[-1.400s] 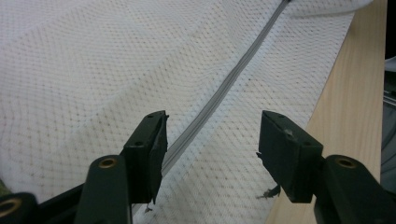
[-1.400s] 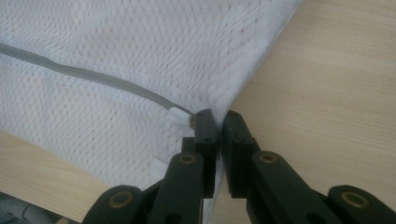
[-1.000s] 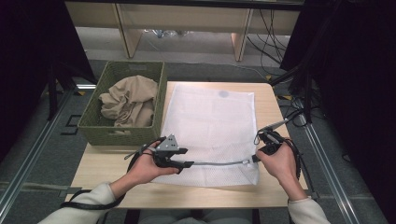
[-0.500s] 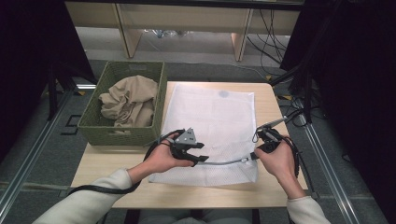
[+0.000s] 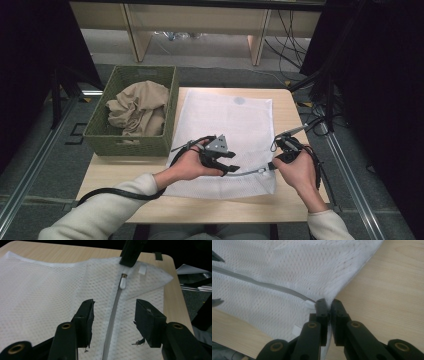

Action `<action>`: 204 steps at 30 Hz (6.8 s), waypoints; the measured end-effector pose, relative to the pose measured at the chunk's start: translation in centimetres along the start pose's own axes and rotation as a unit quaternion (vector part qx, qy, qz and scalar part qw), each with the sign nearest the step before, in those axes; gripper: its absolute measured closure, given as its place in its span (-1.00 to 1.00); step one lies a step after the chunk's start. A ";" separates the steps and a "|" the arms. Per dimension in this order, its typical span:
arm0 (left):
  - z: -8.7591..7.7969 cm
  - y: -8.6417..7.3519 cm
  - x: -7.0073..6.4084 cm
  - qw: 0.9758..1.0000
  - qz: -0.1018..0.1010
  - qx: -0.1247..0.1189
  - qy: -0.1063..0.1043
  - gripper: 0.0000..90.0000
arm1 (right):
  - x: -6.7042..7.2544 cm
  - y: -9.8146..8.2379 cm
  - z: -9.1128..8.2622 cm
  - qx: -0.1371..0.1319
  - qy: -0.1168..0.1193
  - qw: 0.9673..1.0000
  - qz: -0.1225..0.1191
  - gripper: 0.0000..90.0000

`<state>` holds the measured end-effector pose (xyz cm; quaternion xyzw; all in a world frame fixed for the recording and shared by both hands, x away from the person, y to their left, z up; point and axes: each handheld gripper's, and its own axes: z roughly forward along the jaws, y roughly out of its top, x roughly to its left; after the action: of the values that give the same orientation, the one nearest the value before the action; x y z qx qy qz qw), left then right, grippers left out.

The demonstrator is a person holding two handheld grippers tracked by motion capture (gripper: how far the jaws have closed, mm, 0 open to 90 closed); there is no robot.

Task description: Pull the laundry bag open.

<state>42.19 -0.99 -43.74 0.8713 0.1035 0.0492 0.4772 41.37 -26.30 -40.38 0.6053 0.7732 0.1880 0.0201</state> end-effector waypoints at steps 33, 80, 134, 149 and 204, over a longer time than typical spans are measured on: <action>7.3 2.0 -0.6 0.997 0.023 0.042 -0.055 0.38 | 1.0 -0.1 -0.9 -0.002 -0.001 1.000 0.014 0.92; 8.3 1.7 0.1 0.995 -0.031 0.051 -0.079 0.80 | 1.4 -0.2 -0.7 -0.006 -0.002 1.000 0.008 0.92; 6.8 2.1 -0.8 0.993 -0.044 0.103 -0.044 0.93 | 1.0 -0.2 -0.2 0.004 0.000 1.000 0.019 0.93; 6.2 2.1 -1.1 0.992 -0.043 0.119 -0.030 0.93 | 0.7 -0.2 0.0 0.015 -0.012 1.000 0.009 0.93; 2.9 0.3 -0.5 0.991 -0.064 0.117 -0.025 0.93 | 0.4 -0.3 0.1 0.022 -0.031 0.999 0.022 0.93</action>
<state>42.30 -3.70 -45.03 0.9137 0.1520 -0.0153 0.3766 40.99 -25.95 -40.52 0.6277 0.7629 0.1525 0.0269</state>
